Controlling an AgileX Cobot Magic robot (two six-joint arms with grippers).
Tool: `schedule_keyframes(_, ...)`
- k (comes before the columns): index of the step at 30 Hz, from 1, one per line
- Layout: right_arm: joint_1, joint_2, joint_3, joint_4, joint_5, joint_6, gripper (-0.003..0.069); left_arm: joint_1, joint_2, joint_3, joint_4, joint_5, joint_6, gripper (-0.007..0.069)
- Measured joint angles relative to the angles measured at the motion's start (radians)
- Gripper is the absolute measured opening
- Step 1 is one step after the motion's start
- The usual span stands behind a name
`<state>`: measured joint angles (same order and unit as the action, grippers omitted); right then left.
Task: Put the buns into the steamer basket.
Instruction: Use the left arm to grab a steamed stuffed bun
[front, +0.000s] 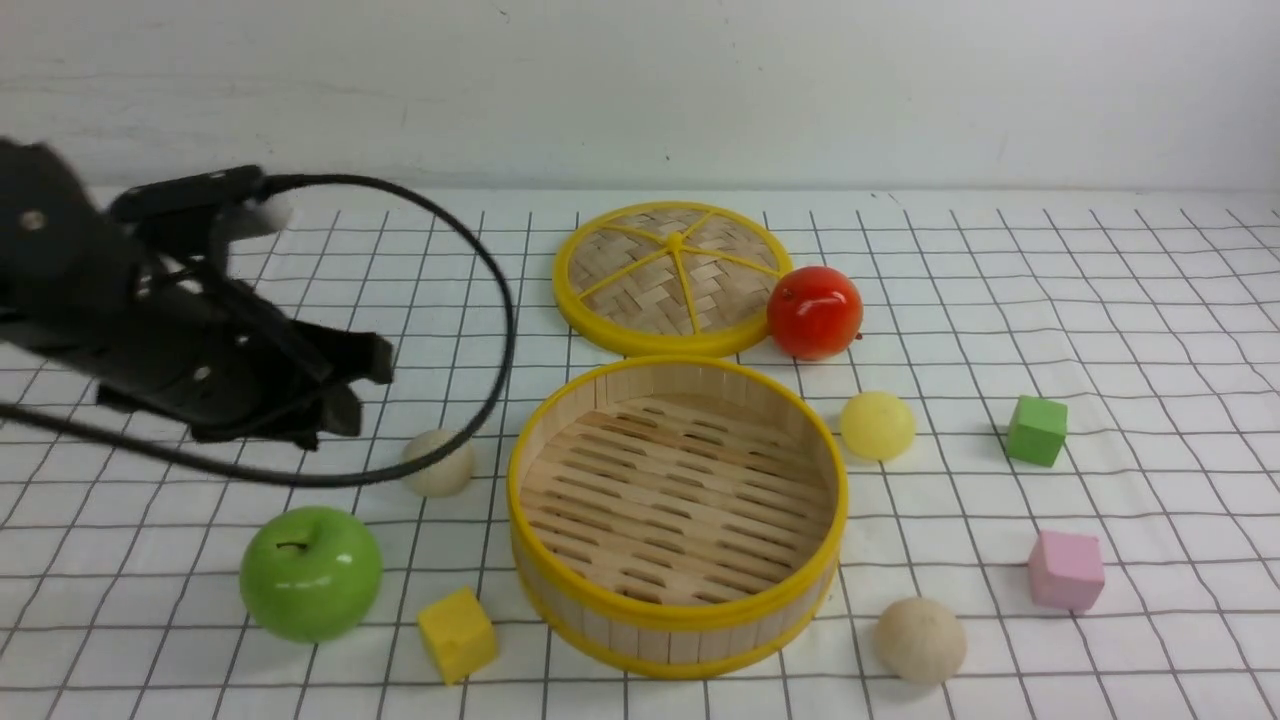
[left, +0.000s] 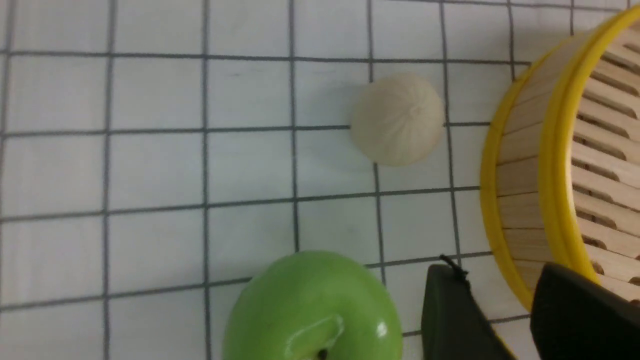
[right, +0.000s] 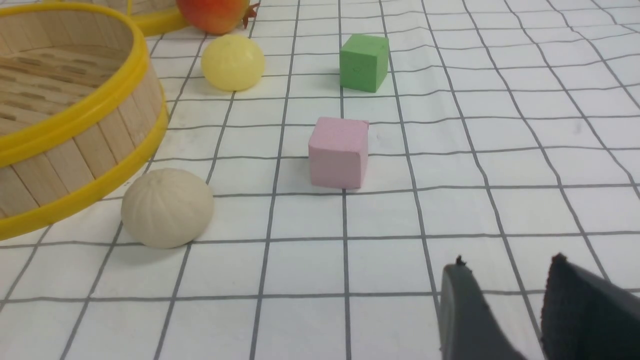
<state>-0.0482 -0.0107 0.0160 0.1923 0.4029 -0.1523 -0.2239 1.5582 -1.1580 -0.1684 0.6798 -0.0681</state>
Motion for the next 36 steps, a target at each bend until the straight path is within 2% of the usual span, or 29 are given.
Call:
schedule_keyframes(3,0.0,0.0,0.0,0.0,0.0,0.0,0.0241,-0.045,0.119,-0.121,0.081,0.053,-0.033,0.0238)
schedule_keyframes(8,0.0,0.0,0.0,0.0,0.0,0.0,0.0241,-0.053,0.276,-0.253,0.176,0.069,-0.131,0.0238)
schedule_keyframes(23,0.0,0.0,0.0,0.0,0.0,0.0,0.0241,-0.053,0.457,-0.306,0.155,0.02,-0.142,0.0234)
schedule_keyframes(27,0.0,0.0,0.0,0.0,0.0,0.0,0.0241,-0.053,0.457,-0.309,0.155,0.024,-0.106,0.0155)
schedule_keyframes(29,0.0,0.0,0.0,0.0,0.0,0.0,0.0241,-0.053,0.453,-0.309,0.155,0.03,-0.096,0.0029)
schedule_keyframes(30,0.0,0.0,0.0,0.0,0.0,0.0,0.0241,-0.053,0.447,-0.309,0.155,0.035,-0.095,0.0001)
schedule_keyframes(36,0.0,0.0,0.0,0.0,0.0,0.0,0.0241,-0.053,0.347,-0.332,0.134,0.104,-0.094,-0.0013)
